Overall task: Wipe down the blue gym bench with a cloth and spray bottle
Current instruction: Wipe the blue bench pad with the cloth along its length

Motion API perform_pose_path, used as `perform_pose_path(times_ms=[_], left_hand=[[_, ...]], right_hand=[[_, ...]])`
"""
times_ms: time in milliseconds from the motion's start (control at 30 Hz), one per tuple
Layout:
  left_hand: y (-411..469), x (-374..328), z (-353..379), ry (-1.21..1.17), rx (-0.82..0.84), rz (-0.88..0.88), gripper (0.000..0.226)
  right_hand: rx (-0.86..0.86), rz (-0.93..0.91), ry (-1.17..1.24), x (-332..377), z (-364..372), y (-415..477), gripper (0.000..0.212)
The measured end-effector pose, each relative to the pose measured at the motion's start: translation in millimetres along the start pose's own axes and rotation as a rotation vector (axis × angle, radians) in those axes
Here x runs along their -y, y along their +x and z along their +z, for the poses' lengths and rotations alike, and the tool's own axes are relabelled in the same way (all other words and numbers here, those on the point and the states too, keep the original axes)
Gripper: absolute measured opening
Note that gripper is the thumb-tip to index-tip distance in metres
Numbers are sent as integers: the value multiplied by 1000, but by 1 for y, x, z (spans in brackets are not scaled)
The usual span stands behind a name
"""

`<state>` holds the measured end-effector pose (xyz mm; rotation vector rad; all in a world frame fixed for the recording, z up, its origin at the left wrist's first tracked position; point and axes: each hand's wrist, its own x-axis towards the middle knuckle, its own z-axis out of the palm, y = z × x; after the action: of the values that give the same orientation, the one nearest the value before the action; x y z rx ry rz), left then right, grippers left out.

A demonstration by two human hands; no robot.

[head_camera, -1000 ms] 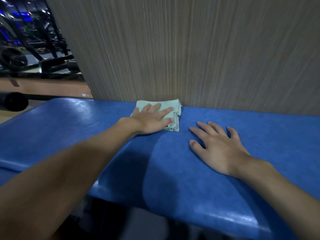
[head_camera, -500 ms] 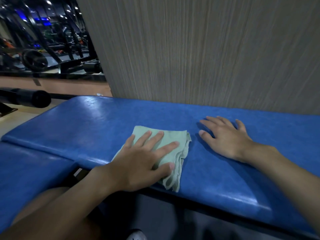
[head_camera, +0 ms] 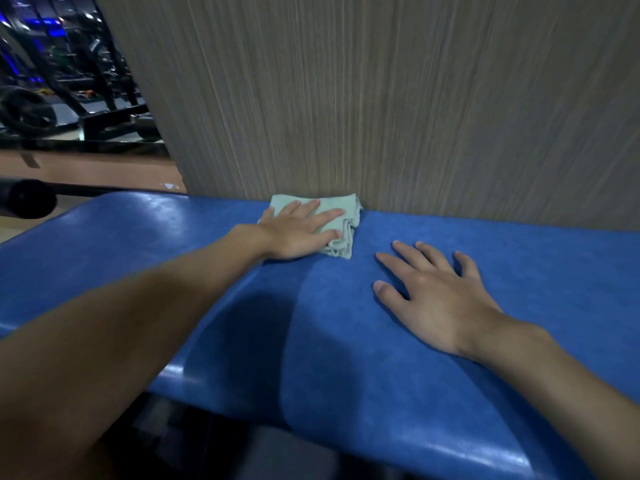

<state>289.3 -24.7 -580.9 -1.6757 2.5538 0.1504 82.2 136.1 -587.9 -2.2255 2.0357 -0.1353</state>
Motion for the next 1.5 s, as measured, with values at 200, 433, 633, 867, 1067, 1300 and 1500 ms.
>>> perform_pose_path(times_ms=[200,433,633,867,1067,1300,1500], left_hand=[[7,1,3,-12,-17,-21,58],[-93,-2,21,59,-39,60,66],[-183,-6,26,97,-78,135,70],[-170,-3,25,110,-37,99,71],[-78,5,8,44,54,36,59],[13,13,-3,29,40,-14,61],[-16,8,-1,6,57,-3,61]], right_hand=[[3,3,9,-1,0,0,63],[40,18,13,3,-7,0,60],[-65,-13,90,21,-12,19,55],[4,-17,6,28,0,24,57],[15,-16,-18,28,2,26,60],[-1,-22,-14,25,5,28,58],[-13,-9,14,24,4,27,59]])
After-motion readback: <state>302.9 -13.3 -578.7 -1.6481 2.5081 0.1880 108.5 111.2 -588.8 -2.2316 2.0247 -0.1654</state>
